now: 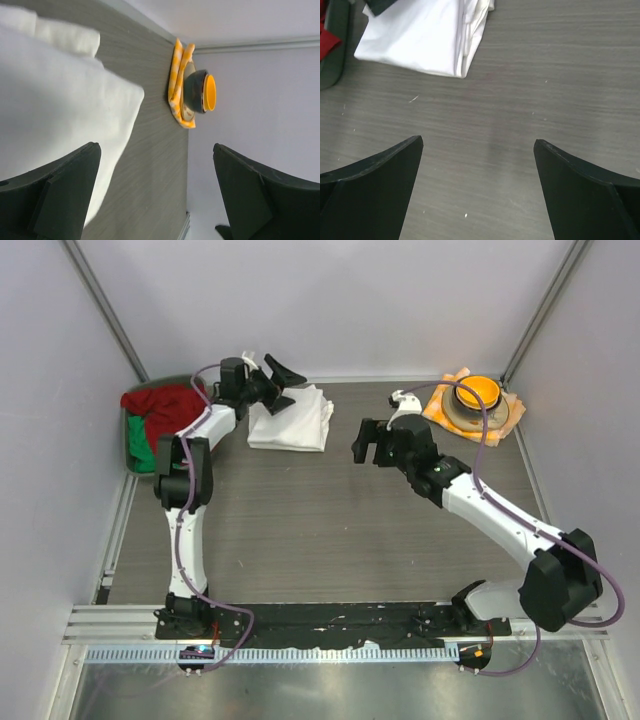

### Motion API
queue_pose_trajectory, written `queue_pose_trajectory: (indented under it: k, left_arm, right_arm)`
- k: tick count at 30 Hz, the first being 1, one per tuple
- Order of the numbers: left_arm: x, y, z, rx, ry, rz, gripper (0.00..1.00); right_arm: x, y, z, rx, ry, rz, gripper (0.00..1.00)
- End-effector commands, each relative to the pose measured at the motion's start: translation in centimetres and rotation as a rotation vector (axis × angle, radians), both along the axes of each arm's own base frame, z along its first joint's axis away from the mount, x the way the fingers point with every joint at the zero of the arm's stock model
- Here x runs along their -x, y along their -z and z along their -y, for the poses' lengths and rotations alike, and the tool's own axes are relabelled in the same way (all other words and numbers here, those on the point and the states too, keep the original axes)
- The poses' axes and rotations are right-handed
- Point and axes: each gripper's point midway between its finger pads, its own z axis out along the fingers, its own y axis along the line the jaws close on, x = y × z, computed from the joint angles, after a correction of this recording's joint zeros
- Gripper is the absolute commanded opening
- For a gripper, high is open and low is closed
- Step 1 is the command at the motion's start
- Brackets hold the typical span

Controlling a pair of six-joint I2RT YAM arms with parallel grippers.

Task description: Fold and stack the t-shirts

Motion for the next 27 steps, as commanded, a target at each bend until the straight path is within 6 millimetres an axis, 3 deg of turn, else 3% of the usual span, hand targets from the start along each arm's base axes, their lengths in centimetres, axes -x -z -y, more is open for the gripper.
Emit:
queue_pose_trajectory:
  k: [1,3,7,11,14,17,19,20,21,22,24,26,27]
  left_arm:
    - [-4.1,-1.6,0.1,0.053,-0.014,0.118,1.0]
    - [-5.3,-1.3,-0.5,0.031,-0.03,0.131,1.0]
    - [-6.8,3.0,-4.3,-0.063,-0.112,0.07,1.0]
    - [-6.6,6.9,-7.8,-0.15,-0.169,-0.01,1.0]
    - [-6.6,6.9,-9.7,-0.188,-0.186,0.009,1.0]
    - [-6.1,4.5,-9.7,-0.21,-0.154,0.065,1.0]
    - [-5.3,0.8,-8.9,-0.179,-0.111,0.122,1.0]
    - [-4.6,-0.3,-8.5,-0.171,-0.096,0.119,1.0]
    - [-4.1,-1.6,-8.2,-0.167,-0.085,0.136,1.0]
    - [-2.9,-5.4,-7.5,-0.165,-0.07,0.192,1.0]
    - [-0.9,-6.8,-7.0,-0.187,-0.057,0.186,1.0]
    - [2.0,-10.2,-6.3,-0.206,-0.056,0.218,1.0]
    - [3.1,-11.5,-6.3,-0.219,-0.06,0.233,1.0]
  right_arm:
    - [2.0,-3.9,-0.8,-0.123,-0.038,0.083,1.0]
    - [2.6,-3.6,-0.8,-0.127,-0.047,0.078,1.0]
    - [3.0,-2.0,-0.3,-0.075,-0.02,0.02,1.0]
    - [3.1,-0.8,-0.4,-0.063,0.002,-0.009,1.0]
    - [3.2,0.4,0.1,-0.044,0.04,-0.027,1.0]
    - [3.0,1.3,0.7,-0.028,0.092,-0.047,1.0]
    - [2.6,2.1,2.3,0.031,0.193,-0.064,1.0]
    - [1.9,2.6,2.6,0.065,0.231,-0.085,0.99]
    - [1.4,2.9,4.0,0.113,0.32,-0.084,1.0]
    - [1.8,4.1,4.9,0.186,0.346,-0.13,1.0]
    - [1.1,5.1,5.1,0.257,0.375,-0.166,1.0]
    - [1.5,5.8,5.2,0.287,0.394,-0.16,0.99]
    - [1.7,5.0,4.9,0.27,0.385,-0.127,1.0]
